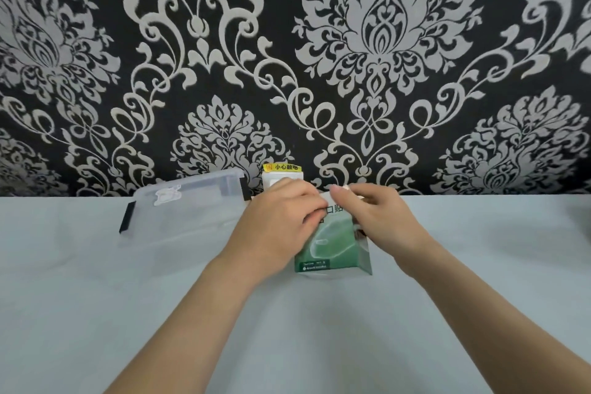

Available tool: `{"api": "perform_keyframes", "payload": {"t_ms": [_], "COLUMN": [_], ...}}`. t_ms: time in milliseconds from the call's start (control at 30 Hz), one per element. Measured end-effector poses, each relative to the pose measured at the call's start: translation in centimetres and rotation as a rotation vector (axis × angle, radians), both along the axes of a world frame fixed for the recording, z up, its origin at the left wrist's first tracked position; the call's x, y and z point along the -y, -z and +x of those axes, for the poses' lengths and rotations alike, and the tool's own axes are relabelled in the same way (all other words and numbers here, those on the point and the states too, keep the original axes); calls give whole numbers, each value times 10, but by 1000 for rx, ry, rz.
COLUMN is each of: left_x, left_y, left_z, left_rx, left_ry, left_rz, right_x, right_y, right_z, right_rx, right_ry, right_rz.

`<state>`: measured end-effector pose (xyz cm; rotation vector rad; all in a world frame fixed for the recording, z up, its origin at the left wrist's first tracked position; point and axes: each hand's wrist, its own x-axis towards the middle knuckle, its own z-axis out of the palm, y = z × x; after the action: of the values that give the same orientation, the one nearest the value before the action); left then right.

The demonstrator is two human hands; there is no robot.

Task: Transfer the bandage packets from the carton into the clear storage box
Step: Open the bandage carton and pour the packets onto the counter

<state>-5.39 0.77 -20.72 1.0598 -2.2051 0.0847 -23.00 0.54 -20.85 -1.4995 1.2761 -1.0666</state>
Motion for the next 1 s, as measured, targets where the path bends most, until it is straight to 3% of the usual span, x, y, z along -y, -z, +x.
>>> {"api": "perform_keyframes", "payload": {"t_ms": [200,333,500,600,733,767,833,900,1000], "left_x": [-1,-4,-8,-9,-8,-7,-7,-9,-10], "left_y": [2,-1,-14,-18,-25,-26,-25,-22,-18], "left_z": [-2,-3,3,0,6,10,15,10,-1], "left_rx": [41,26,-368,-484,-646,-609,-356,-150,-185], "left_ry": [-34,-33,-77,-63,69,114,113,31,-68], "left_rz": [-108,-80,175,322,703,793,882,846,697], "right_x": [-5,-6,-6,-4,-3,-3,-3,-2,-3], "right_y": [-3,-2,-6,-7,-6,-5,-4,-4,0], "right_z": [2,2,-7,-16,-24,-26,-31,-34,-32], "right_rx": [-7,7,81,74,63,64,52,15,-114], "right_ry": [-2,-46,-123,-191,-248,-260,-297,-353,-363], "right_rz": [2,-18,30,18,5,7,15,33,57]}}
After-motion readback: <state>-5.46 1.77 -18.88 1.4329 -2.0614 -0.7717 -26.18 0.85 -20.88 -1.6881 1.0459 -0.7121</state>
